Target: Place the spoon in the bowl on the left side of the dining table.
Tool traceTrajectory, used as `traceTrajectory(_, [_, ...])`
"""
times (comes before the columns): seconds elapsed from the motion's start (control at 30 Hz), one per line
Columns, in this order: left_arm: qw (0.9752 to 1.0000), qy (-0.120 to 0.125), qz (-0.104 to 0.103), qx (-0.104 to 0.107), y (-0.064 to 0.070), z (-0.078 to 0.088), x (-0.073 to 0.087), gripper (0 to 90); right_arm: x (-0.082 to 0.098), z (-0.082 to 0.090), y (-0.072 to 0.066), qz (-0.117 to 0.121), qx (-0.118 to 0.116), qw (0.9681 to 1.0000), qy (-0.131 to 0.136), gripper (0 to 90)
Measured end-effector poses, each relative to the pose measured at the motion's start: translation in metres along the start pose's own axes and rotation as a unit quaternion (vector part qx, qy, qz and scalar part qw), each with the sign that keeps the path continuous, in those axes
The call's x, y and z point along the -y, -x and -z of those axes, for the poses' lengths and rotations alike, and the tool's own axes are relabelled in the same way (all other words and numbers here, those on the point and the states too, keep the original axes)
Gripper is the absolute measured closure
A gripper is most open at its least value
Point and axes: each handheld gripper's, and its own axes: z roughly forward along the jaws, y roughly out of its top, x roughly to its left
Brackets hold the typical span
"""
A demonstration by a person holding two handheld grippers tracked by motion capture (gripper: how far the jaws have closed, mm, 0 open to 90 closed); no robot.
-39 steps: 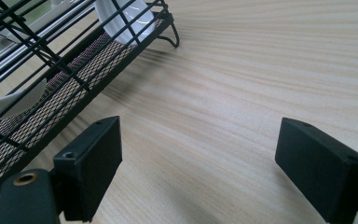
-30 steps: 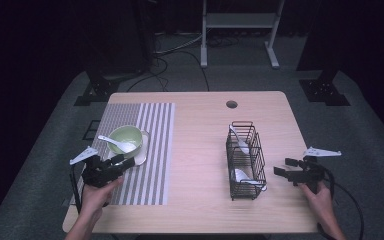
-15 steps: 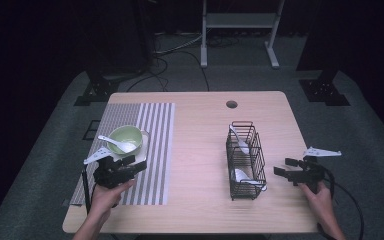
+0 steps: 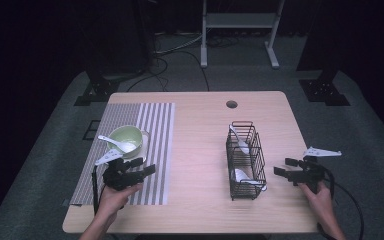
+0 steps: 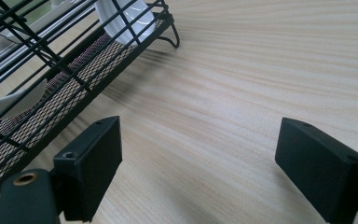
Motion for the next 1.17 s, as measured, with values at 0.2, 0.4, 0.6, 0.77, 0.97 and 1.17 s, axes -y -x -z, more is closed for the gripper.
traceTrajectory(0.2, [0.9999,-0.01,0.002,0.003,0.007,-0.008,0.003,20.1,0.0,0.0,0.0,0.001,-0.001,1.0,0.0,13.5])
traceTrajectory(0.4, [0.9997,-0.021,-0.007,0.009,0.014,-0.017,0.006,18.6,0.0,0.0,0.0,0.002,-0.001,1.0,0.0,13.5])
traceTrajectory(0.6, [0.9995,-0.026,-0.011,0.016,0.02,-0.024,0.008,18.1,0.0,0.0,0.0,0.002,-0.002,1.0,0.0,13.5])
traceTrajectory(0.77, [0.999,-0.035,-0.023,0.017,0.027,-0.029,0.012,16.5,0.0,0.0,0.0,0.003,-0.002,1.0,0.0,13.5])
traceTrajectory(0.97, [0.9985,-0.04,-0.027,0.023,0.031,-0.032,0.017,16.5,0.0,0.0,0.0,0.005,-0.003,1.0,0.0,13.5])
traceTrajectory(1.17, [0.9978,-0.048,-0.036,0.027,0.035,-0.033,0.024,16.4,0.0,0.0,0.0,0.004,-0.004,1.0,0.002,13.5])
